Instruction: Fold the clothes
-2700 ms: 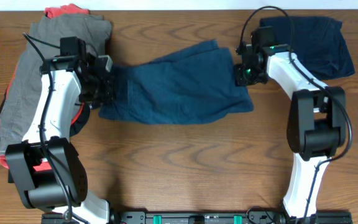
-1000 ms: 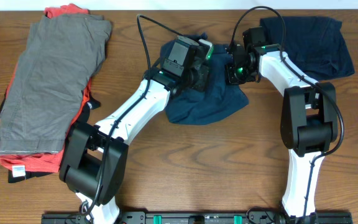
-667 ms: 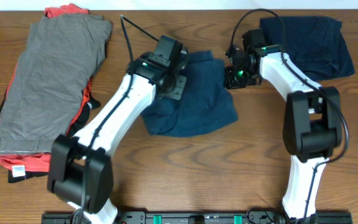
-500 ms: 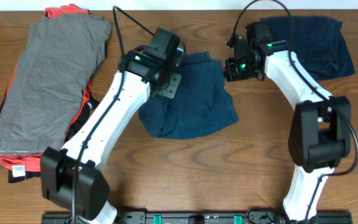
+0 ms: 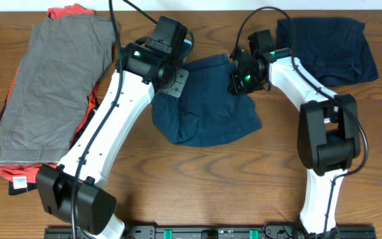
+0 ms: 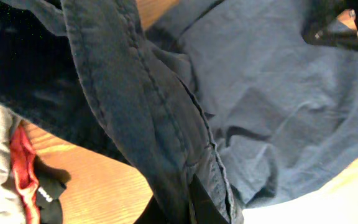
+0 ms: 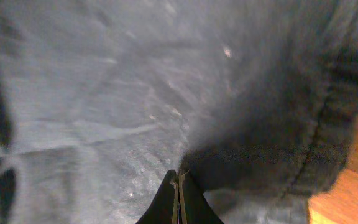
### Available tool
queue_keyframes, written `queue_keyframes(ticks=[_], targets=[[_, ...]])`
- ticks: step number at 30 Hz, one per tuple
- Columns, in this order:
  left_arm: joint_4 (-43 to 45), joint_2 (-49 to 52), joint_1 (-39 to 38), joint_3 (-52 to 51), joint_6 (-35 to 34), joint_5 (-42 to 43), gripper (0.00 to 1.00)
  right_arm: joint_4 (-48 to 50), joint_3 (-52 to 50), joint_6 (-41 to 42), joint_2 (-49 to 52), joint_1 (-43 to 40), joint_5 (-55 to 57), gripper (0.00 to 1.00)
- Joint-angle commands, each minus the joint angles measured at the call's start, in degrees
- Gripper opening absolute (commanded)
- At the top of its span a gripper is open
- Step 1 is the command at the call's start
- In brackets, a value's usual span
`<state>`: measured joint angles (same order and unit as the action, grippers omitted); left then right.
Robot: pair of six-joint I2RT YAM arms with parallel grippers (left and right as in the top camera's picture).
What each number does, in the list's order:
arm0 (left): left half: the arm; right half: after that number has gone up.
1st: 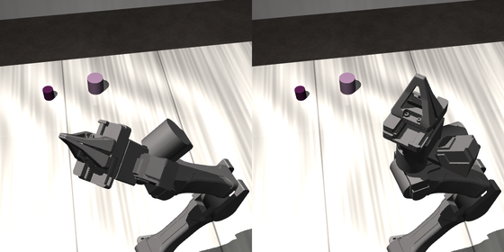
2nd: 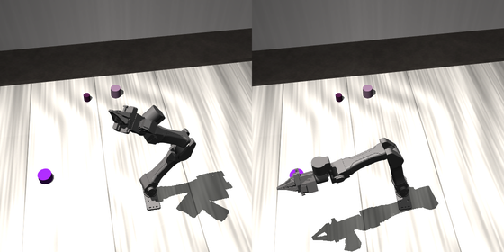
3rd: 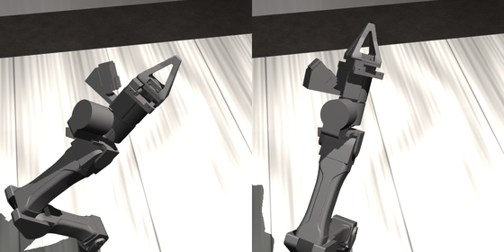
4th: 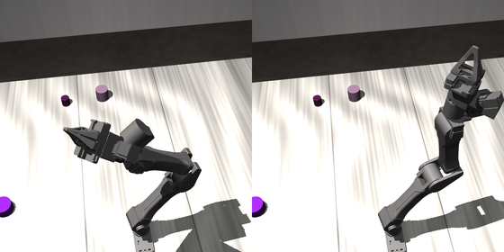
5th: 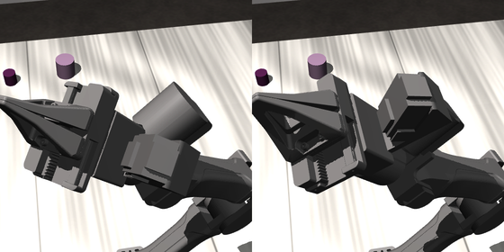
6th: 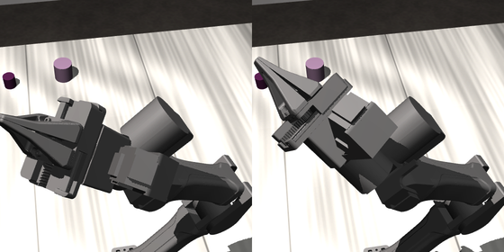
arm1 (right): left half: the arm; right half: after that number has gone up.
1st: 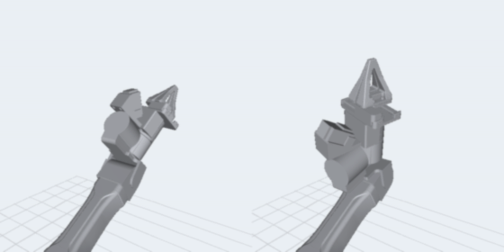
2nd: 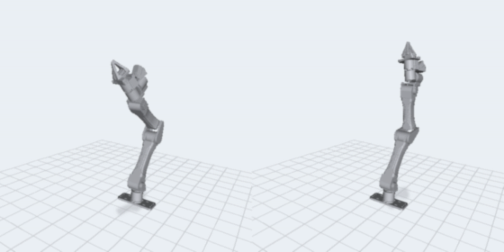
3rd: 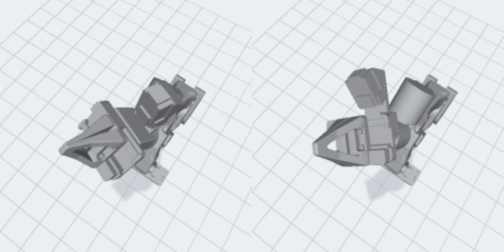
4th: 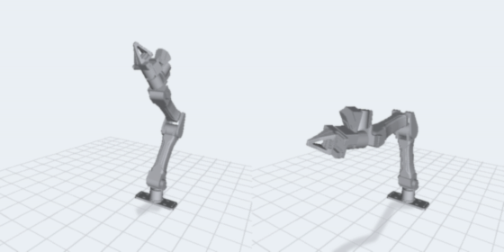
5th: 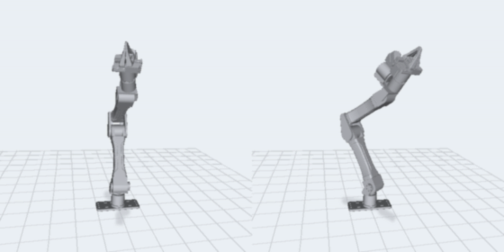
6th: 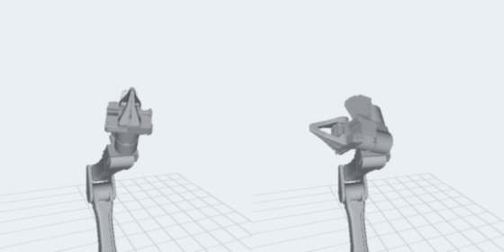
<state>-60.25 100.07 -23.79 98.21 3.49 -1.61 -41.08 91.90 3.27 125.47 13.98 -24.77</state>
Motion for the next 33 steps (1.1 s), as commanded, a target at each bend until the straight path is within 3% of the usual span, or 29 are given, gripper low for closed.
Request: queue_keyframes(ticks=[1, 5, 11, 21, 26, 33], targets=[[-0.17, -0.92, 2.32, 2.47, 1.05, -0.98, 0.06, -0.04, -0.09, 0.94, 3.23, -0.46, -1.2, 0.01], [0.04, -0.9, 2.58, 2.47, 3.8, 2.19, 0.06, -0.02, -0.09, 0.94, 5.51, -0.46, -1.2, 0.01], [3.76, -0.37, -0.07, 1.9, 3.72, 15.69, 0.06, 0.59, -0.09, 1.62, 7.56, -0.46, -1.4, 0.01], [13.77, 7.08, -5.64, 0.52, -4.63, 16.22, 0.06, 0.59, -0.09, 1.84, 7.63, -0.48, -1.64, 0.01], [15.43, 11.78, -6.97, 0.52, -5.55, 16.2, 0.06, 0.68, -0.09, 1.84, 7.63, -0.85, -1.88, 0.01], [16.04, 16.7, -7.06, 0.52, -7.02, 17.49, 0.06, 5.22, -0.07, 2.16, 3.21, -4.28, -14.91, 0.01]])
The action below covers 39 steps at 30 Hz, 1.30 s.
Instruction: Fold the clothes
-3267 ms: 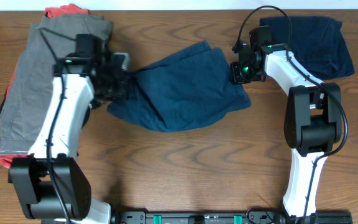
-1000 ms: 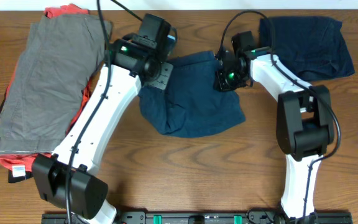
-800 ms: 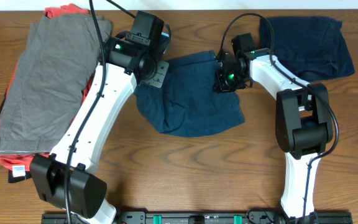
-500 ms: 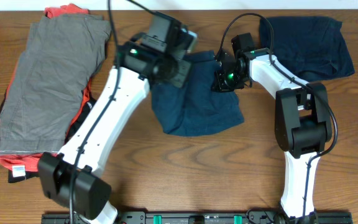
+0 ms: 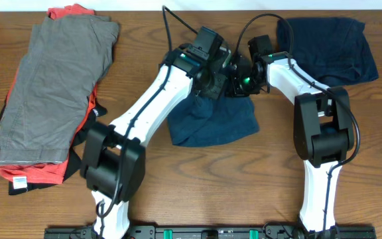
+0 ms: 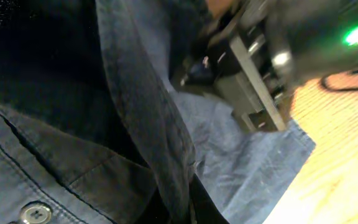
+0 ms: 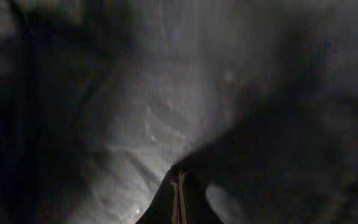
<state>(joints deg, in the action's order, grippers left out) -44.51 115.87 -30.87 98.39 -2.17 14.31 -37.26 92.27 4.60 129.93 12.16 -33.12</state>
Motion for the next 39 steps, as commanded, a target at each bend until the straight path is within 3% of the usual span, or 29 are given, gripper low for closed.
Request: queue_keyframes(ticks=[1, 11, 14, 15, 17, 18, 19, 27, 30, 36, 38, 39], targets=[[0.55, 1.07, 0.02, 0.35, -1.38, 1.86, 0.06, 2.03, -0.44, 1.42, -2.6, -3.23, -7.54, 0.01], [3.69, 1.14, -0.9, 0.35, -1.38, 5.64, 0.07, 0.85, -0.44, 3.56, -17.46, -12.2, -7.63, 0.02], [5.46, 1.14, -1.77, 0.35, -1.38, 6.25, 0.17, -0.28, -0.44, 3.52, -18.36, -13.86, -7.39, 0.03], [5.95, 1.14, -2.12, 0.35, -1.38, 6.25, 0.27, -0.76, -0.44, 3.52, -18.34, -14.23, -7.39, 0.03], [6.62, 1.14, -2.78, 0.37, -1.36, 6.25, 0.6, -2.03, -0.48, 3.48, -18.1, -14.71, -6.67, 0.03], [6.8, 1.14, -3.1, 0.48, -1.36, 6.25, 0.82, -2.69, -0.5, 3.43, -18.01, -14.78, -5.92, 0.03], [6.93, 1.14, -3.28, 0.55, -1.36, 6.25, 0.95, -3.1, -0.5, 2.86, -18.01, -14.78, -5.64, 0.03], [6.47, -2.56, -1.88, 1.9, -1.38, 6.21, 0.98, -4.83, -0.52, 1.31, -16.98, -14.51, -3.5, 0.11], [5.68, -7.13, 0.68, 1.95, -1.38, 5.9, 0.98, -6.01, -0.52, -1.6, -15.19, -13.51, -2.95, 0.25], [1.22, -18.21, 9.35, 1.95, -1.42, 2.08, 0.98, -7.04, -0.52, -4.94, -10.05, -9.29, 0.83, 0.89], [-0.66, -20.65, 12.26, 1.95, -1.4, 0.31, 0.98, -6.49, -0.52, -4.96, -8.28, -7.43, 1.77, 0.99], [-1.66, -21.64, 13.64, 1.92, -1.38, -0.5, 0.98, -6.1, -0.52, -4.94, -7.45, -6.51, 1.81, 0.99]])
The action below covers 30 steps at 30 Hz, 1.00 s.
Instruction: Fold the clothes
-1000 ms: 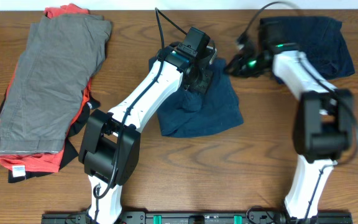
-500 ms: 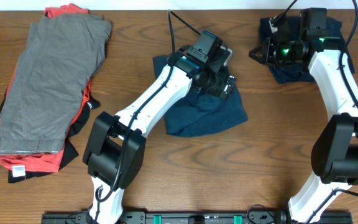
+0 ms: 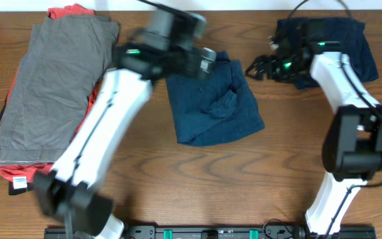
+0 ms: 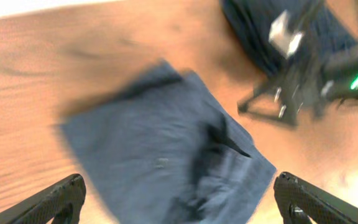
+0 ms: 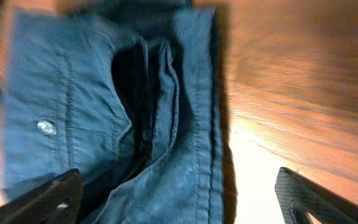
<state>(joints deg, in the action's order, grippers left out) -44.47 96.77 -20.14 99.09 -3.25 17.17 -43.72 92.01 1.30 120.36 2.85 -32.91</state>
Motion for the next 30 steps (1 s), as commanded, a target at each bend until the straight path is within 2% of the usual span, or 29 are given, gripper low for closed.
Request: queue_keyframes(ticks=[1, 9, 13, 23, 30], targets=[[-2.78, -3.39, 4.26, 1.22, -0.31, -4.02, 0.98, 1.01, -0.26, -1.6, 3.08, 3.85, 1.57, 0.99], [-10.12, -4.66, 11.37, 1.22, -0.31, -4.61, 0.98, 6.12, -0.26, 5.66, 8.17, 9.79, 5.01, 0.99], [-11.04, -4.66, 11.78, 1.22, -0.26, -4.83, 0.98, 6.05, -0.26, 5.97, 9.38, 11.96, 9.42, 0.99], [-10.95, -4.15, 11.78, 0.72, -0.26, -4.81, 0.98, -0.39, -0.26, 5.99, 9.42, 14.86, 30.91, 0.99], [-11.02, -2.86, 11.76, -0.37, -0.28, -4.81, 0.98, -1.03, -0.24, 6.47, 9.42, 14.84, 37.57, 0.99]])
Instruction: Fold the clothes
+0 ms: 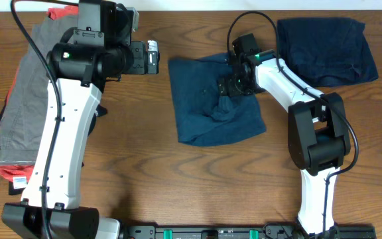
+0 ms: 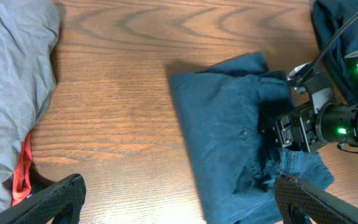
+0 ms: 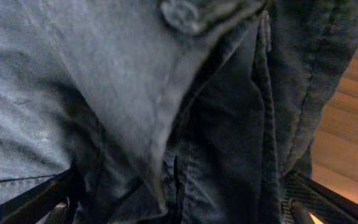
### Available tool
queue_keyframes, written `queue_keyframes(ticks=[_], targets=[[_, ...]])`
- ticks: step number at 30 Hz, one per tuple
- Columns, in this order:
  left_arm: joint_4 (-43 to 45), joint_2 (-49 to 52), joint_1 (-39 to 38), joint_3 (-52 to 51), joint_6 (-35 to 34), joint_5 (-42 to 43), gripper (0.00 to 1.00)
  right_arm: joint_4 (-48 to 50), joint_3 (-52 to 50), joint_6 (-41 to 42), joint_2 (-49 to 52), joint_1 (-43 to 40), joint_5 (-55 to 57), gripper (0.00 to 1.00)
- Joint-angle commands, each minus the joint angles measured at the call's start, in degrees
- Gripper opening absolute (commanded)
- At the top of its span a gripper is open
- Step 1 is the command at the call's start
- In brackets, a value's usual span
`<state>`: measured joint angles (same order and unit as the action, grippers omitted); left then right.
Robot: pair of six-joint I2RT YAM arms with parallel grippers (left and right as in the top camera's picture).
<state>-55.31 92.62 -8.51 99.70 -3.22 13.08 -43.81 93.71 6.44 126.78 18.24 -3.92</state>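
Blue denim shorts [image 1: 214,103] lie folded on the wood mid-table, a rumpled fold near their upper right. My right gripper [image 1: 233,84] is low on that rumpled part, open; in the right wrist view its fingers [image 3: 36,199] spread wide around the bunched denim [image 3: 135,112], with a button [image 3: 185,9] just ahead. My left gripper [image 1: 150,58] hangs open over bare wood left of the shorts, holding nothing. From the left wrist the shorts [image 2: 229,137] and the right gripper [image 2: 309,127] show ahead of the left gripper [image 2: 179,205].
A folded dark navy garment [image 1: 327,46] lies at the back right. A pile of grey and red clothes [image 1: 45,86] fills the left side of the table, its grey edge [image 2: 11,74] near my left gripper. The right arm's cable [image 1: 244,23] loops above the shorts.
My left gripper has drawn back to the left, off the shorts, still open. My right gripper has moved from beside the navy garment down onto the shorts' upper right, open.
Both grippers were shut on the shorts' upper edge, left and right. Then the left stood close by the right one with its edge carried across. Later both were open and off the now folded shorts. Now the right is back on them.
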Motion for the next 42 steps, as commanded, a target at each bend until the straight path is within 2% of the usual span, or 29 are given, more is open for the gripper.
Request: queue_keyframes(ticks=[1, 10, 18, 28, 34, 38, 42], targets=[[-0.22, 1.55, 0.13, -1.03, -0.31, -0.7, 0.98, -1.4, -1.88, 1.86, 2.97, -0.55, 9.68, 0.99], [-0.09, 2.23, 0.15, -1.03, -0.28, -0.72, 0.98, -3.93, -1.4, 2.78, 1.88, -0.52, 11.5, 0.99], [0.15, 2.25, 0.15, -1.03, -0.28, -0.72, 0.98, -5.73, -0.04, 3.21, -5.46, -0.81, 11.91, 0.99], [0.46, 2.25, 0.15, -1.03, -0.28, -0.72, 0.98, -5.77, -2.16, 5.77, -3.3, -1.77, 11.54, 0.99], [0.46, 2.25, 0.15, -1.03, -0.28, -0.72, 0.98, -4.48, -4.09, 5.73, -1.62, -1.66, 4.17, 0.99], [0.42, 2.25, 0.13, -1.03, -0.31, -0.7, 0.98, -3.52, -5.79, 5.79, -0.31, -1.62, 0.11, 0.91], [0.24, 2.25, 0.13, -1.03, -0.28, -0.72, 0.98, -3.13, -7.82, 8.63, 0.33, -1.42, -1.22, 0.72]])
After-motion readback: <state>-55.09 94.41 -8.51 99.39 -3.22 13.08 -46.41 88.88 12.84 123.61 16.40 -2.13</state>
